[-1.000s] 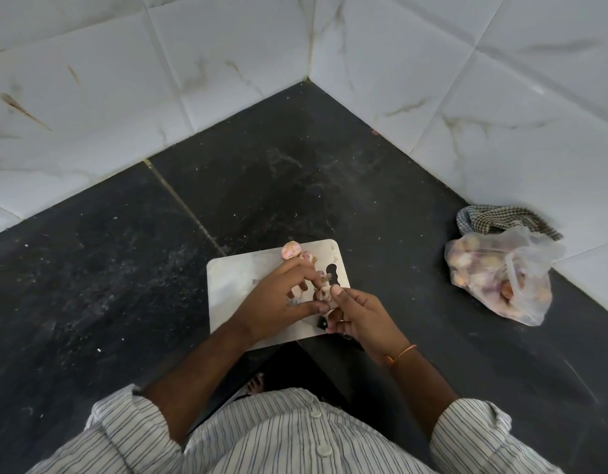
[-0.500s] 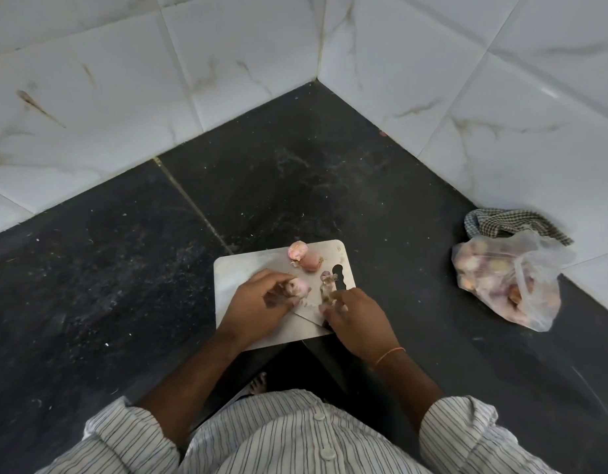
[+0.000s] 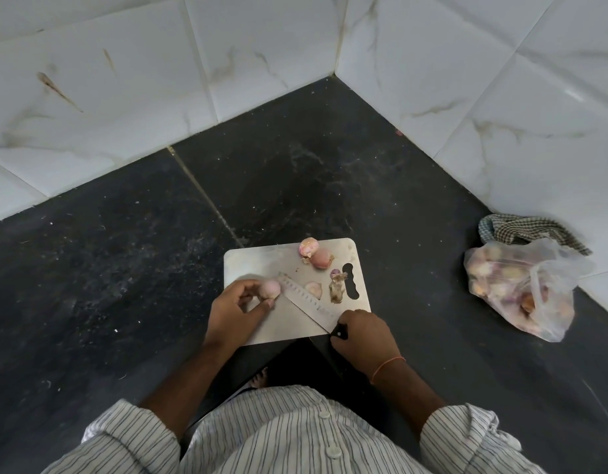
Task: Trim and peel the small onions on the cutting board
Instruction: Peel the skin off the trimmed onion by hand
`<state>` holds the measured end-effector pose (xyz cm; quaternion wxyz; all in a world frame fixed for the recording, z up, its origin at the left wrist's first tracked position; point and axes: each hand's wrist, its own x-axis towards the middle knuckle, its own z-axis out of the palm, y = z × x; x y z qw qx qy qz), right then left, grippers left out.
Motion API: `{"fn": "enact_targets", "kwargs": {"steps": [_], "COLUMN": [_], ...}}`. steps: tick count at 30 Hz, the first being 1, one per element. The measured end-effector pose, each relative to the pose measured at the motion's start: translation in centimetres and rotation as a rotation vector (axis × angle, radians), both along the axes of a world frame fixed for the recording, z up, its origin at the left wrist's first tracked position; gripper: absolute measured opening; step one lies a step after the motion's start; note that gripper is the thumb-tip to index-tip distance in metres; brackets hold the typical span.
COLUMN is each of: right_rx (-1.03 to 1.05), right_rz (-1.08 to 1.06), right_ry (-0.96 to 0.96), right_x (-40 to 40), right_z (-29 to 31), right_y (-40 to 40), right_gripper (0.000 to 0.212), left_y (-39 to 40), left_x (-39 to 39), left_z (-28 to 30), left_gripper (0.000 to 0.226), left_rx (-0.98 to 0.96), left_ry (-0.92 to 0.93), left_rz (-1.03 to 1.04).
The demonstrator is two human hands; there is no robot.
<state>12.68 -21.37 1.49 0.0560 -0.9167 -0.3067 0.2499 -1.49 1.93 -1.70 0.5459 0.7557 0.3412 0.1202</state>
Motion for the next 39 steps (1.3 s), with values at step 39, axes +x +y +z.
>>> {"fn": "enact_targets", "kwargs": {"steps": [39], "right_rx": [0.108], "right_rz": [0.007], "right_ry": [0.022], "right_x": [-5.7], "right_z": [2.8], "right_y": [5.6], "right_gripper": [0.030], "left_y": [0.6], "left_x": [0.3], "left_z": [-2.3], "left_gripper": [0.033], "left_rx": [0.013], "left_ry": [-0.018], "left_rz": [-0.028]}}
